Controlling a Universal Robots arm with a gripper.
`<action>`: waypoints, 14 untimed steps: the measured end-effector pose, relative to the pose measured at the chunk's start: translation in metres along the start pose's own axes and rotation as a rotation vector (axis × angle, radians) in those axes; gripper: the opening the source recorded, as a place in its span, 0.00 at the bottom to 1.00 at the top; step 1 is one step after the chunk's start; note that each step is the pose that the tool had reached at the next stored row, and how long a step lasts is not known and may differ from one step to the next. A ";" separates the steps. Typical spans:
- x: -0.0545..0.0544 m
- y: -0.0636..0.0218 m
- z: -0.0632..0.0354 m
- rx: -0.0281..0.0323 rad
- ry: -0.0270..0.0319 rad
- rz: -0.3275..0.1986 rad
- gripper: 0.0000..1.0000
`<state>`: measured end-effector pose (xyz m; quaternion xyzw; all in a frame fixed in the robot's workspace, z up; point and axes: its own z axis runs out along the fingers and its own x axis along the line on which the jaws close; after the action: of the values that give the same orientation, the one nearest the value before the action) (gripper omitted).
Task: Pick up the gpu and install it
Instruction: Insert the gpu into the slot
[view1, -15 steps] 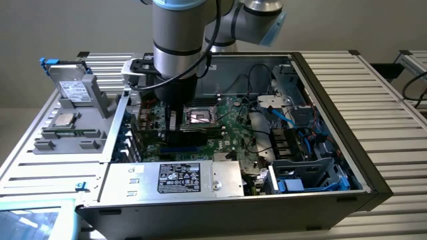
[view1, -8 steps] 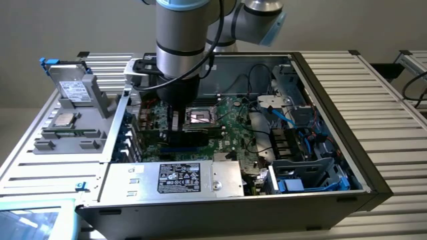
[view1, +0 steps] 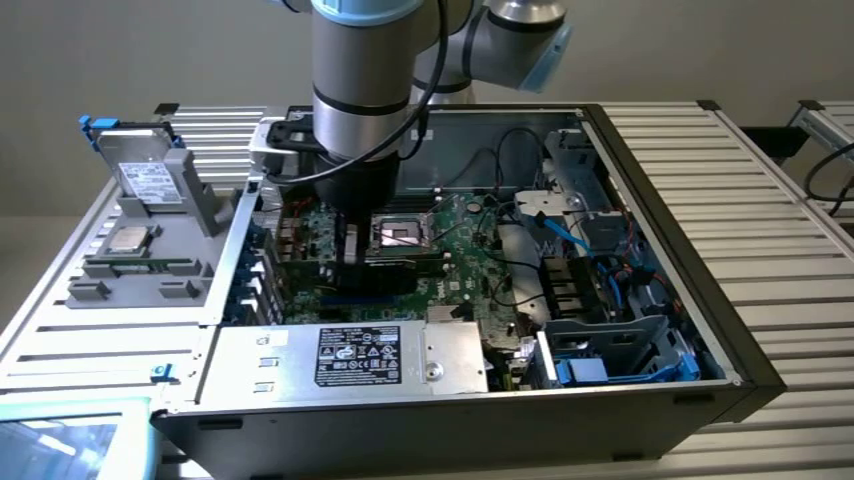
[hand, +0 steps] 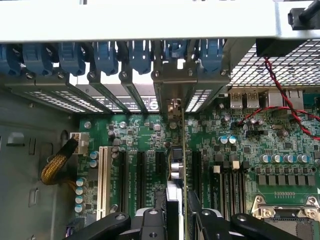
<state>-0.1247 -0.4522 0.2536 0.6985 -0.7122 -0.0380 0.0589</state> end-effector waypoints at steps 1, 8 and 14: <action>0.000 0.0004 0.0002 0.0001 -0.0002 0.000 0.28; 0.000 0.0034 0.0008 0.0001 -0.0006 0.000 0.28; 0.002 0.0028 0.0008 0.0000 -0.0007 0.000 0.28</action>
<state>-0.1275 -0.4540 0.2533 0.6984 -0.7123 -0.0383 0.0586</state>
